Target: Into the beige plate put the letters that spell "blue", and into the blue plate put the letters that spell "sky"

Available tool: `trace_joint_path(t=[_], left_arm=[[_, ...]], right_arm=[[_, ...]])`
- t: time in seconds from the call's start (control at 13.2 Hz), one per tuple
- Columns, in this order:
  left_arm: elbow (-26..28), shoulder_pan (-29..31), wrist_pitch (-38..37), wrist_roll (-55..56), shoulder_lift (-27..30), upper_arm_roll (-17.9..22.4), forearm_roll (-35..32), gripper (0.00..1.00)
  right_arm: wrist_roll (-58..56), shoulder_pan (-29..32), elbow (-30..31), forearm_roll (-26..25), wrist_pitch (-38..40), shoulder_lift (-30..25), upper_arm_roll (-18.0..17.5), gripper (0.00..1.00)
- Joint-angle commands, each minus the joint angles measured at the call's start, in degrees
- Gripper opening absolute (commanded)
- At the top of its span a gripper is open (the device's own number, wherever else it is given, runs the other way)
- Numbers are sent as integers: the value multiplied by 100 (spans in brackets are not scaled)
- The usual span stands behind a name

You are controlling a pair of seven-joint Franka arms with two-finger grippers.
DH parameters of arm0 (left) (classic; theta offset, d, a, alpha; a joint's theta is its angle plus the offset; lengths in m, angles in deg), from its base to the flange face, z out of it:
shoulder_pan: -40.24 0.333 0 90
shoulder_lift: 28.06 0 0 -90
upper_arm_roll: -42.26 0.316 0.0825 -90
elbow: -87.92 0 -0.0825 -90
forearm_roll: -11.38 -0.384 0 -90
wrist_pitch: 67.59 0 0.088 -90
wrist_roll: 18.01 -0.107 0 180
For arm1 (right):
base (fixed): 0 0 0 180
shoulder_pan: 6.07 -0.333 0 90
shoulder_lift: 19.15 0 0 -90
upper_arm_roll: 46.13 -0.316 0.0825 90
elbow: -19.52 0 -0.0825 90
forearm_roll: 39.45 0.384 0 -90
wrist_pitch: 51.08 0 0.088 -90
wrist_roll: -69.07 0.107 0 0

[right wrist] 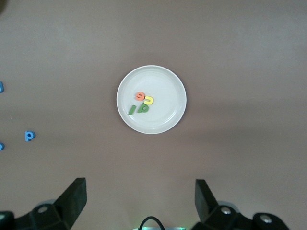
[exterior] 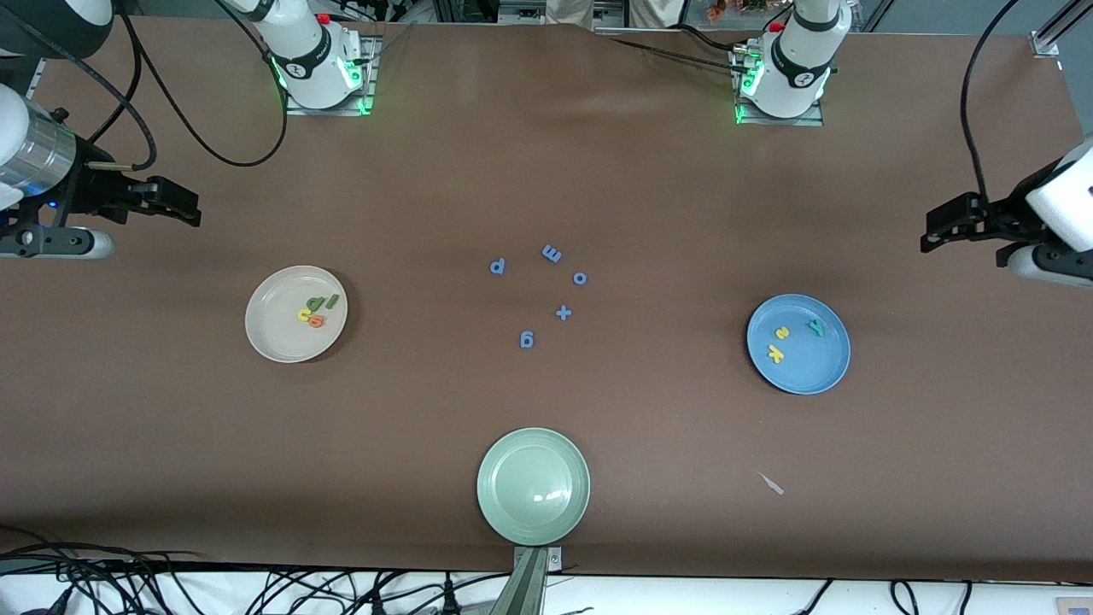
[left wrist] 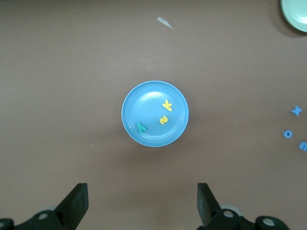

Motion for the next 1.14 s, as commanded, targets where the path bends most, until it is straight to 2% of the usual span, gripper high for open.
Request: trace_joint_path(t=[0.0, 0.23, 0.3, 1.06], left_arm=[[740, -787, 204, 635, 632, 663, 102, 100], [1776, -859, 720, 636, 1458, 735, 93, 100], [1858, -859, 810, 635, 1512, 726, 102, 100], [1753, -850, 705, 644, 1469, 682, 111, 100]], right_arm=[[-101, -7, -231, -148, 131, 67, -39, 100], [-101, -16, -231, -131, 140, 58, -39, 100], [-101, -25, -222, -131, 140, 58, -48, 100], [-136, -34, -222, -87, 149, 67, -48, 100]])
